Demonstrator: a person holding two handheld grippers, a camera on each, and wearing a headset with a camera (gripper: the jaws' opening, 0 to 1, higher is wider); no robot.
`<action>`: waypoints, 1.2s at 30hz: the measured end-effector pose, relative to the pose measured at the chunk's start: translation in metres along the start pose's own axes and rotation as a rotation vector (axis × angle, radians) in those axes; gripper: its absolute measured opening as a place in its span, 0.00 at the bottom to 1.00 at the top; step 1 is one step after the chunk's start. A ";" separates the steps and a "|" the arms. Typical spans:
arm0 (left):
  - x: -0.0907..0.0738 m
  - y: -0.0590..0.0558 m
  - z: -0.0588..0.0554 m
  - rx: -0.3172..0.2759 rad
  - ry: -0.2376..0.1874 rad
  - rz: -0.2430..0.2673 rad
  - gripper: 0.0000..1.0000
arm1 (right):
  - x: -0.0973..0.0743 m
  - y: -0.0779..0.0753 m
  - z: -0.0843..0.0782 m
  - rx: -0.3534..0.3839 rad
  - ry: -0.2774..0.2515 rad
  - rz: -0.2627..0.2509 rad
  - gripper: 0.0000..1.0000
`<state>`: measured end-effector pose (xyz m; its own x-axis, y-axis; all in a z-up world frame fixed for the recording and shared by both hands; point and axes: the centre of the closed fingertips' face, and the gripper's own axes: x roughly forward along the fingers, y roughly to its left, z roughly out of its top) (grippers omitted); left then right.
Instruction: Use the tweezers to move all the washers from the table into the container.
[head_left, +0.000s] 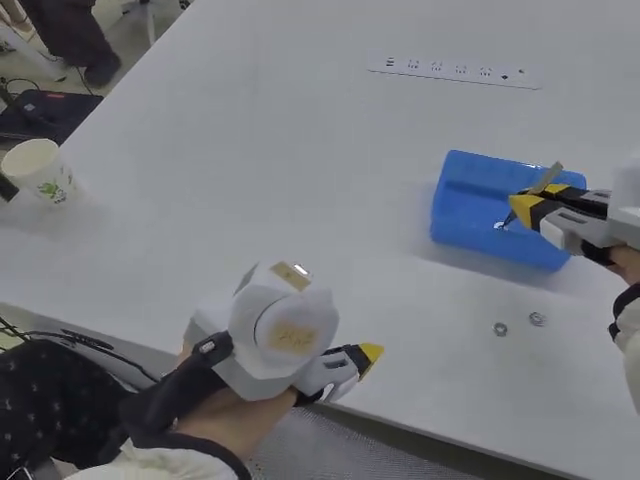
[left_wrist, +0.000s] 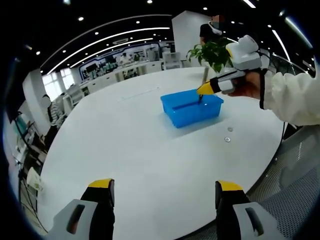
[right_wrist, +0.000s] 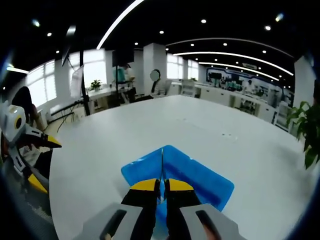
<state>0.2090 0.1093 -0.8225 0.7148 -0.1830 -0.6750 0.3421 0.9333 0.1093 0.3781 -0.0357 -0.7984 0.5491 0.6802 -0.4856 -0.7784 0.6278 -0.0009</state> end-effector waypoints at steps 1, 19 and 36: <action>0.000 0.000 0.000 -0.001 0.001 0.000 0.84 | 0.002 0.000 -0.002 0.002 0.007 0.003 0.02; 0.001 0.000 -0.002 -0.001 0.012 0.002 0.84 | 0.016 0.001 -0.020 -0.022 0.056 -0.003 0.02; 0.001 0.001 -0.003 0.003 0.016 0.005 0.84 | 0.002 0.001 0.000 0.017 0.007 -0.010 0.03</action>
<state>0.2084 0.1108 -0.8254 0.7071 -0.1730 -0.6856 0.3399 0.9334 0.1150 0.3788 -0.0338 -0.8000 0.5547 0.6713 -0.4916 -0.7677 0.6408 0.0088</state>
